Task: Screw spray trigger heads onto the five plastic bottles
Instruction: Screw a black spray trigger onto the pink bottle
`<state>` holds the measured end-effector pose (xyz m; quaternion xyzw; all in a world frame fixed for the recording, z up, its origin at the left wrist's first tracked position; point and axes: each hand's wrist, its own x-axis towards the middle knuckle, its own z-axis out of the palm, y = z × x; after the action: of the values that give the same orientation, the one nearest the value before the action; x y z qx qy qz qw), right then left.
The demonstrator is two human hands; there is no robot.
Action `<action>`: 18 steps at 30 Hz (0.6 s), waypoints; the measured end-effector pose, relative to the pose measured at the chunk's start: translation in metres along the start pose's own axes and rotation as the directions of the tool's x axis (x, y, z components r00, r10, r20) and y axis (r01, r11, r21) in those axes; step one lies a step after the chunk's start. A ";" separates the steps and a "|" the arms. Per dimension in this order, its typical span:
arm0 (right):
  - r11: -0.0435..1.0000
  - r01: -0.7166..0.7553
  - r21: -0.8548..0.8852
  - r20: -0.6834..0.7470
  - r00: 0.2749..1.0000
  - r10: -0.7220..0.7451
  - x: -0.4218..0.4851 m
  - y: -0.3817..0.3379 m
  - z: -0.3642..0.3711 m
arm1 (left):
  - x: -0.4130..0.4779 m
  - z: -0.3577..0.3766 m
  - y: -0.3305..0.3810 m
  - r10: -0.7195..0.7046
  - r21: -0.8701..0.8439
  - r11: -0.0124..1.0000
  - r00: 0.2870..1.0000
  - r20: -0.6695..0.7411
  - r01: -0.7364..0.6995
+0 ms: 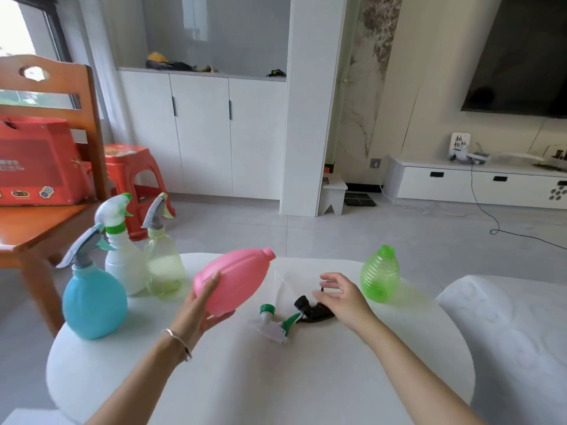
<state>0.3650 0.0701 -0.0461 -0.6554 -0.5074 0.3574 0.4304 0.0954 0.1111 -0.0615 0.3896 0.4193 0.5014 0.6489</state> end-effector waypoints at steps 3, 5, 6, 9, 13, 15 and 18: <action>0.830 0.184 -0.526 0.150 0.981 -0.123 0.006 0.026 -0.002 | 0.003 -0.023 -0.009 -0.041 -0.070 0.997 0.998 -0.049 0.037; 0.764 0.252 -0.594 0.228 0.963 -0.141 0.012 0.037 0.000 | 0.006 -0.030 -0.014 -0.055 -0.081 0.995 0.997 -0.061 0.050; 0.738 0.275 -0.616 0.242 0.958 -0.155 0.015 0.039 0.002 | 0.007 -0.031 -0.014 -0.060 -0.087 0.995 0.996 -0.058 0.055; 0.691 0.290 -0.663 0.255 0.954 -0.155 0.022 0.045 0.006 | 0.011 -0.029 -0.010 -0.056 -0.117 0.992 0.998 -0.030 0.052; 0.605 0.324 -0.727 0.298 0.943 -0.147 0.026 0.052 0.012 | 0.014 -0.028 -0.011 -0.062 -0.091 0.994 0.998 -0.003 0.062; 0.612 0.326 -0.721 0.274 0.945 -0.180 0.027 0.055 0.014 | 0.015 -0.029 -0.013 -0.075 -0.084 0.994 0.997 -0.003 0.074; 0.667 0.295 -0.685 0.229 0.955 -0.187 0.027 0.057 0.012 | 0.015 -0.031 -0.016 -0.089 -0.079 0.993 0.996 -0.002 0.088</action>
<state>0.3805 0.0921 -0.1047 -0.6708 -0.7166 0.1182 0.1505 0.0742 0.1257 -0.0893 0.3433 0.4177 0.4894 0.6842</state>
